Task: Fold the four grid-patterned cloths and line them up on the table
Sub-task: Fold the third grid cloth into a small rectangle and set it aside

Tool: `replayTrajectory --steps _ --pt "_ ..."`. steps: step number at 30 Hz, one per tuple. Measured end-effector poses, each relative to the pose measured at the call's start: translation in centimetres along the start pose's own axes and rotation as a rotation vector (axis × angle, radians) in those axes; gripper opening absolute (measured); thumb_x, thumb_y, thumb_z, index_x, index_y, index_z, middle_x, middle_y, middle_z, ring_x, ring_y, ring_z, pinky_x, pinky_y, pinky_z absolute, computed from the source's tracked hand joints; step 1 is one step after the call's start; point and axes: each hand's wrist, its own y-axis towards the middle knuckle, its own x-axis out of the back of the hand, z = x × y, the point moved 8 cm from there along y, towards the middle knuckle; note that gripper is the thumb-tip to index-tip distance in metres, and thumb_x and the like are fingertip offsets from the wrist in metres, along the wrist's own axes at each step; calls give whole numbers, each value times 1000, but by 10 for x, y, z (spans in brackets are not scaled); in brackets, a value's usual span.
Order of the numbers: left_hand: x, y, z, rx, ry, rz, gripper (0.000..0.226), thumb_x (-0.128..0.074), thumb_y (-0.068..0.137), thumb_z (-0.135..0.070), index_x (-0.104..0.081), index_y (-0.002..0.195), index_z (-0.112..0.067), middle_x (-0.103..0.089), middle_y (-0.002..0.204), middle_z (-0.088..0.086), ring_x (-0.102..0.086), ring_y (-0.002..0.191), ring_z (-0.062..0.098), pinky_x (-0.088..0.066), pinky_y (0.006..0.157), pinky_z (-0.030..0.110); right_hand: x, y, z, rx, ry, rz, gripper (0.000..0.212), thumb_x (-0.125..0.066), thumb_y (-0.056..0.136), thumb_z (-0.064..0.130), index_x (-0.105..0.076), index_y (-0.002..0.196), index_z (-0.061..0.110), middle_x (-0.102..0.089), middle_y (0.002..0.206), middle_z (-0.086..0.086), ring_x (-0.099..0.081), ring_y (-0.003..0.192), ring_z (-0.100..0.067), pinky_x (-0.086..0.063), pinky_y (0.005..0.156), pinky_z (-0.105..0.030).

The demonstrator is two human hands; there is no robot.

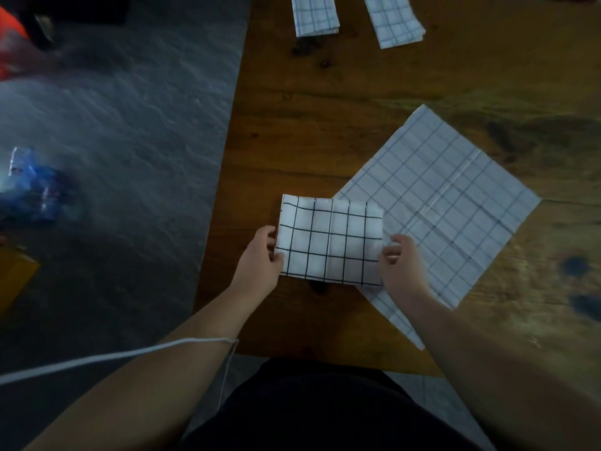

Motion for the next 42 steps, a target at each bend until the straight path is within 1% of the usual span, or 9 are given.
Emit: replayTrajectory --steps 3,7,11,21,24,26,30,35,42 --pt "-4 -7 -7 -62 83 -62 61 -63 97 -14 -35 150 -27 -47 144 2 -56 113 12 -56 94 36 1 -10 2 71 -61 -51 49 -56 100 21 -38 145 29 -43 143 6 -53 118 -15 -54 91 -43" --pt "-11 -10 -8 -111 164 -85 59 -60 97 -11 -37 148 -29 -42 147 3 -61 108 19 -59 89 39 -16 -19 15 294 -307 25 45 -53 99 19 -44 143 27 -37 151 4 -51 125 -19 -50 97 -39" --pt "-17 -5 -13 -164 285 -82 50 -57 98 -9 -46 144 -24 -41 145 2 -59 100 14 -59 83 34 -35 -16 11 427 -633 134 59 -57 98 33 -36 153 25 -32 160 5 -23 148 -20 -26 119 -42" --pt "-20 -6 -18 -246 489 -116 51 -52 102 -23 -39 152 -24 -25 161 7 -36 141 23 -50 100 34 -34 -20 4 432 -702 78 66 -58 97 36 -28 154 24 -24 164 -1 -16 151 -26 -20 121 -48" --pt "-21 -22 -28 -369 620 -179 53 -52 101 -25 -38 152 -20 -23 163 10 -31 145 27 -37 114 43 -34 -32 15 577 -700 32 57 -49 100 29 -31 154 19 -25 164 -6 -15 153 -26 -13 124 -45" --pt "-37 -35 -31 -485 653 -98 57 -47 102 -25 -30 155 -18 -17 166 8 -16 152 26 -23 123 46 -44 -47 23 709 -697 67 52 -46 101 24 -39 152 17 -34 161 -5 -20 152 -23 -10 124 -40" --pt "-74 -56 -13 -611 803 44 63 -34 105 -35 -12 161 -15 -9 169 9 2 156 22 3 124 39 -75 -61 13 806 -797 184 54 -37 102 29 -37 154 17 -34 162 -5 -21 153 -22 -11 124 -40" --pt "-89 -54 12 -563 905 100 73 -21 104 -52 1 161 -12 2 169 13 10 155 27 -2 126 45 -85 -53 -8 744 -866 223 64 -20 100 41 -15 160 19 -13 168 -1 -2 155 -17 -5 126 -41" --pt "-95 -55 16 -557 921 51 75 -20 102 -56 -2 162 -15 5 168 15 10 155 30 0 126 48 -83 -66 -15 798 -918 213 64 -26 102 40 -17 161 16 -12 168 -4 -7 155 -22 -6 124 -45"
